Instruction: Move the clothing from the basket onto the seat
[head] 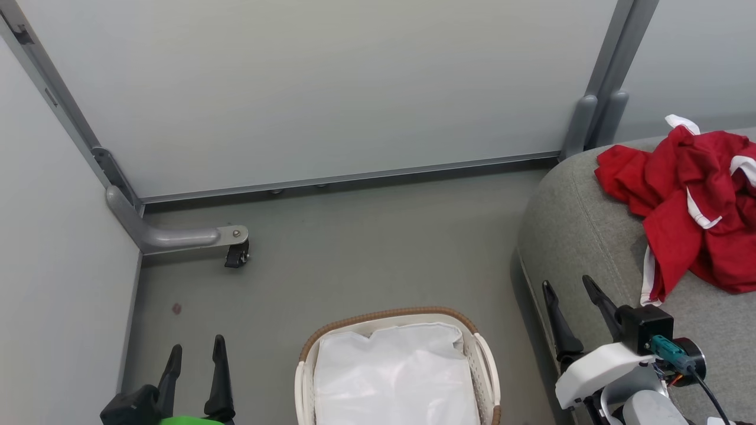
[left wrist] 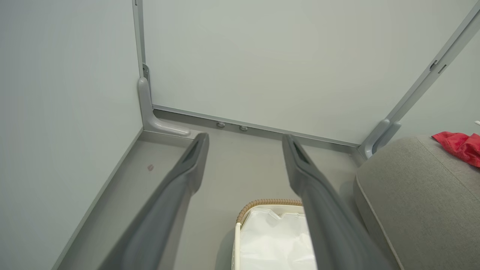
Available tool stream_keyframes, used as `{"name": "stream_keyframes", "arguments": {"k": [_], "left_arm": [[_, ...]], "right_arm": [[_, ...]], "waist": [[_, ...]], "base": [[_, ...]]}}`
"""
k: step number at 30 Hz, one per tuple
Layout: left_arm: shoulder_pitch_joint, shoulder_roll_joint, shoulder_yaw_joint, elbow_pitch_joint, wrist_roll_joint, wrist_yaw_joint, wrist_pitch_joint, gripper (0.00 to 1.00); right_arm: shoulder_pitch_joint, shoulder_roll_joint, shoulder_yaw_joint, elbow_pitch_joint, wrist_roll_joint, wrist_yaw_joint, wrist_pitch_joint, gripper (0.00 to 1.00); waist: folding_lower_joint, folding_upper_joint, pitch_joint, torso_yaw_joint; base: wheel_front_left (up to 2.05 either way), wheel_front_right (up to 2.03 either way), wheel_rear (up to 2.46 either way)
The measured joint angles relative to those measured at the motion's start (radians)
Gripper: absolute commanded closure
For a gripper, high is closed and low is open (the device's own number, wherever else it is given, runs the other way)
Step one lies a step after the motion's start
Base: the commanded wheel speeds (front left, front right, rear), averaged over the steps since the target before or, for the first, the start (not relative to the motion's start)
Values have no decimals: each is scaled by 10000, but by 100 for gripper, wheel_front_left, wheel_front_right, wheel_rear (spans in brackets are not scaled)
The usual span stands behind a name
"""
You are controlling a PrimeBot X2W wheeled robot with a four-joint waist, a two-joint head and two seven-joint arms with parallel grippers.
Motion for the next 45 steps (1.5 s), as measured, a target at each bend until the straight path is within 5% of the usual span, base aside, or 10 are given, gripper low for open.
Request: {"name": "stream_keyframes", "arguments": {"k": [9,10,15,45], "left_arm": [[-12,-2,-50,-4,-52,0,0,0],[-15,-2,-111,6,-226,0,0,100],[22,-50,-134,324,-370,0,65,100],[-369,-29,339,-23,-4788,0,1321,100]], "right_arm": [[8,-2,-17,15,96,-2,0,0],[8,0,-15,21,98,0,-2,100],[199,69,-33,368,245,0,102,100],[199,63,-600,-251,5369,0,1404,100]], "waist": [[0,0,34,6],[0,0,40,13],[0,0,44,10],[0,0,77,-103]], "base": [[0,0,0],[0,0,0],[0,0,0],[0,0,0]]}}
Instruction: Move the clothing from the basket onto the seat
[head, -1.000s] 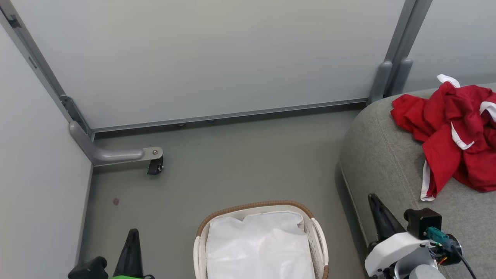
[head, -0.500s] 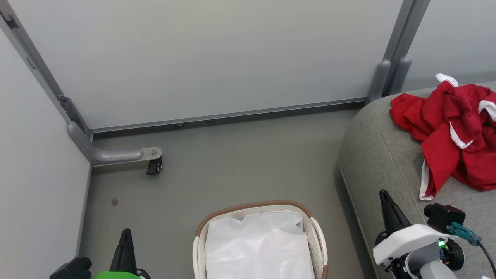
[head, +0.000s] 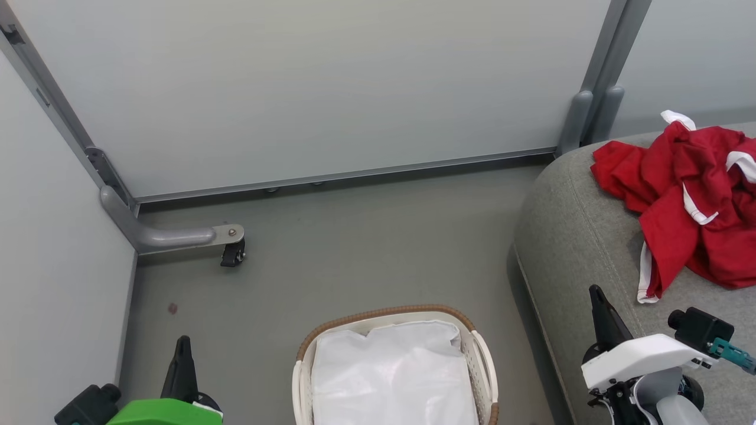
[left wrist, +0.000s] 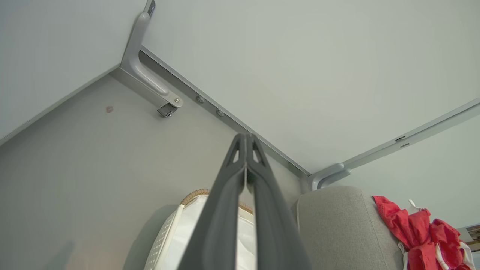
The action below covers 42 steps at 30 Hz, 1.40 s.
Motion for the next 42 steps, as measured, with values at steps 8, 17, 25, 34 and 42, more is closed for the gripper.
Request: {"name": "stream_keyframes", "arguments": {"k": [8,17,25,34,42], "left_arm": [[-171,8,107,-102,-959,0,278,100],[-302,19,249,-186,-1923,0,577,100],[-418,31,349,-245,-2732,0,817,100],[-576,38,456,-322,-3526,0,1058,100],[-671,42,570,-385,-4205,0,1292,100]], "right_arm": [[0,-4,-134,-146,1106,-2,276,100],[0,-10,-259,-284,2230,-2,587,100],[0,-15,-374,-405,3172,-2,832,100],[0,-21,-487,-520,4125,-4,1068,100],[0,-27,-575,-619,4926,-4,1287,100]], "waist": [[0,0,9,-30],[0,0,19,-63],[0,0,28,-93],[0,0,38,-126],[0,0,47,-156]], "base": [[0,0,0],[0,0,0],[0,0,0],[0,0,0],[0,0,0]]}}
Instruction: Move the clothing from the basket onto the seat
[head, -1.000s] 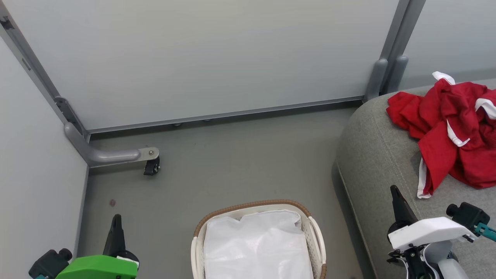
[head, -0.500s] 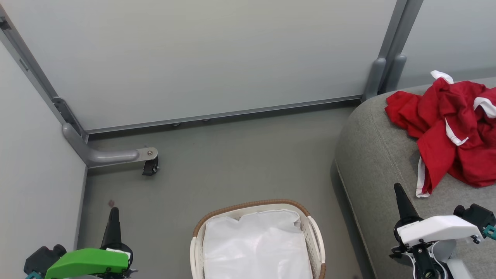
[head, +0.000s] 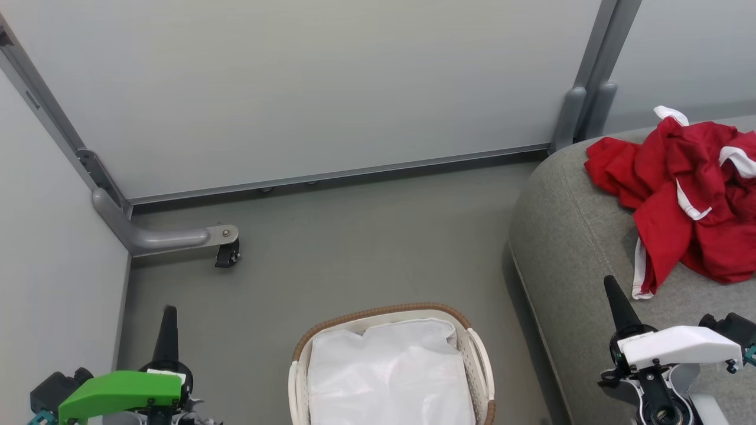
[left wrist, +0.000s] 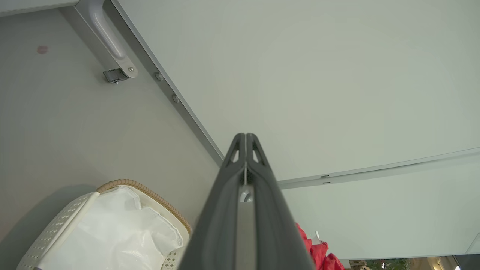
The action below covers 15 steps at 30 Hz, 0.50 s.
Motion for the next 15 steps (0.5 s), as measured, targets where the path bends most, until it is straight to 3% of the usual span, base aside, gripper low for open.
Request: {"name": "stream_keyframes", "arguments": {"k": [15], "left_arm": [[-167,4,150,-117,-1152,0,366,100]], "right_arm": [[-1,-8,-165,-173,1354,-4,359,100]], "waist": [[0,0,17,-56]], "base": [[0,0,0]]}}
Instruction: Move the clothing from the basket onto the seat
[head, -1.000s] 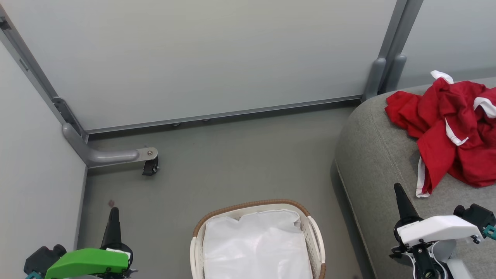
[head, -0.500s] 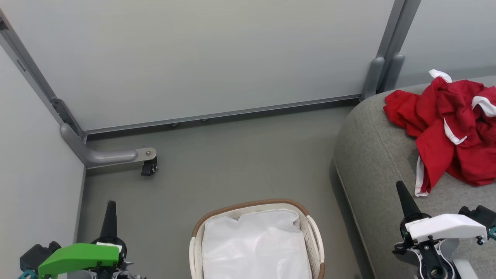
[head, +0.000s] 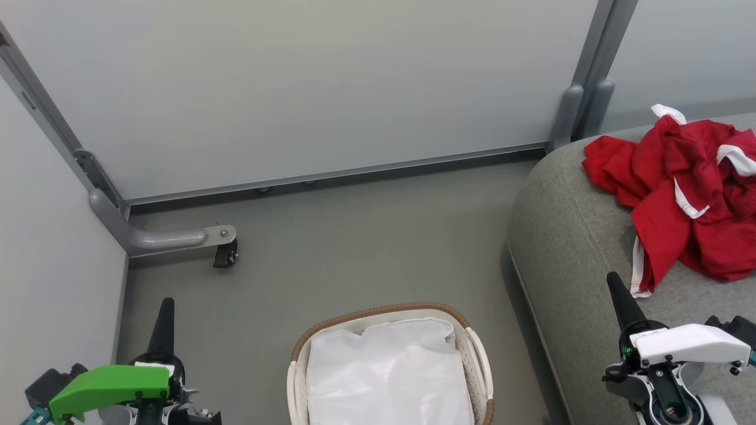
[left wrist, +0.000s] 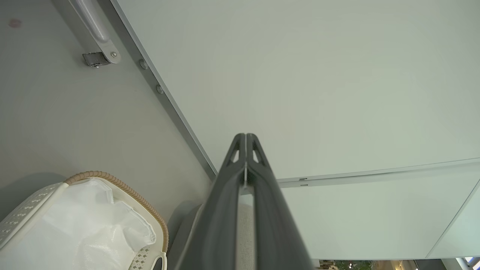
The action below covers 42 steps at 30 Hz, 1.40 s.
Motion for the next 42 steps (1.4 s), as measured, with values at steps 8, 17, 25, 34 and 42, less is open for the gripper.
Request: {"name": "stream_keyframes", "arguments": {"k": [8,17,25,34,42], "left_arm": [[-117,0,90,-40,-541,0,176,100],[-222,0,184,-94,-1133,0,357,100],[-268,0,253,-138,-1609,0,523,100],[-369,0,324,-192,-2102,0,677,100],[-453,0,370,-224,-2349,0,761,100]], "right_arm": [[0,-4,-75,-77,637,0,169,100],[0,-8,-155,-163,1337,0,364,100],[0,-12,-224,-234,1898,0,495,100],[-1,-15,-293,-320,2504,0,656,100],[-1,-17,-330,-347,2794,-2,727,100]], "waist": [[0,0,9,-29],[0,0,19,-64],[0,0,28,-92],[0,0,38,-126],[0,0,42,-141]], "base": [[0,0,0],[0,0,0],[0,0,0],[0,0,0],[0,0,0]]}}
